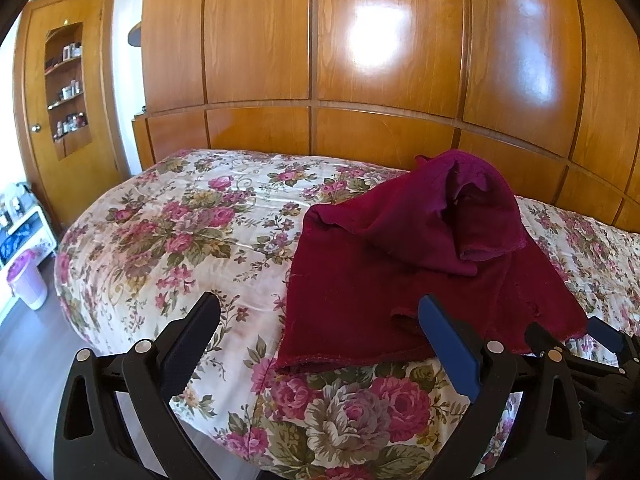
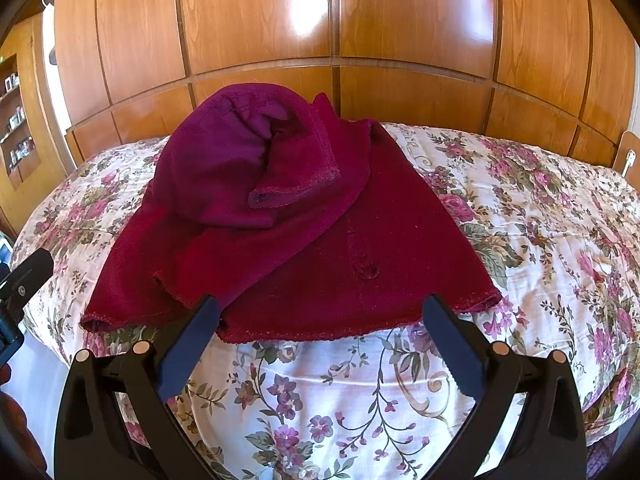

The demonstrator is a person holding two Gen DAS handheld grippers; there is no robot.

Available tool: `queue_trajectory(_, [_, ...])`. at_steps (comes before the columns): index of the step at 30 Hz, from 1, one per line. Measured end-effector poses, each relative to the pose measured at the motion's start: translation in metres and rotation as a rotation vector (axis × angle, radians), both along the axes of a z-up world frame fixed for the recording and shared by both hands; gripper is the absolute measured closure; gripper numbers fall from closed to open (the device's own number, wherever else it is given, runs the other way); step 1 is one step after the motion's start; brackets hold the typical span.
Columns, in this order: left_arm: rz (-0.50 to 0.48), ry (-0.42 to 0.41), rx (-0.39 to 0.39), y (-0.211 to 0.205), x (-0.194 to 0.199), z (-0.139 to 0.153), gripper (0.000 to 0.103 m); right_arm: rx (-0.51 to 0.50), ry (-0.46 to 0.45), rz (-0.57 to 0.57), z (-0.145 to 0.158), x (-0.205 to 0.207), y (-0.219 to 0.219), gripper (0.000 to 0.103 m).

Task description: Fold small clothes

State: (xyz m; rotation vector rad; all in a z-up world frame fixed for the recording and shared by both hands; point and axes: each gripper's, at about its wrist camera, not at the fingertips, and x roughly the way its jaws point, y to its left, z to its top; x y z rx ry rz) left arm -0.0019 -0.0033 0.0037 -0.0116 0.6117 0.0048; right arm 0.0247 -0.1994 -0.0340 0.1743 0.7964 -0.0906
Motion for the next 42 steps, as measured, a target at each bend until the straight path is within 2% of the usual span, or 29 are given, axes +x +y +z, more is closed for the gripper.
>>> queue_trajectory(21, [-0.011,0.015,-0.005,0.002,0.006,-0.002,0.005,-0.01,0.016,-0.003,-0.004,0.007,-0.001,0.002])
queue_trajectory(42, [-0.031,0.039,0.028,-0.01,0.016,-0.01,0.005,-0.002,0.032,-0.01,-0.007,0.021,-0.008,0.002])
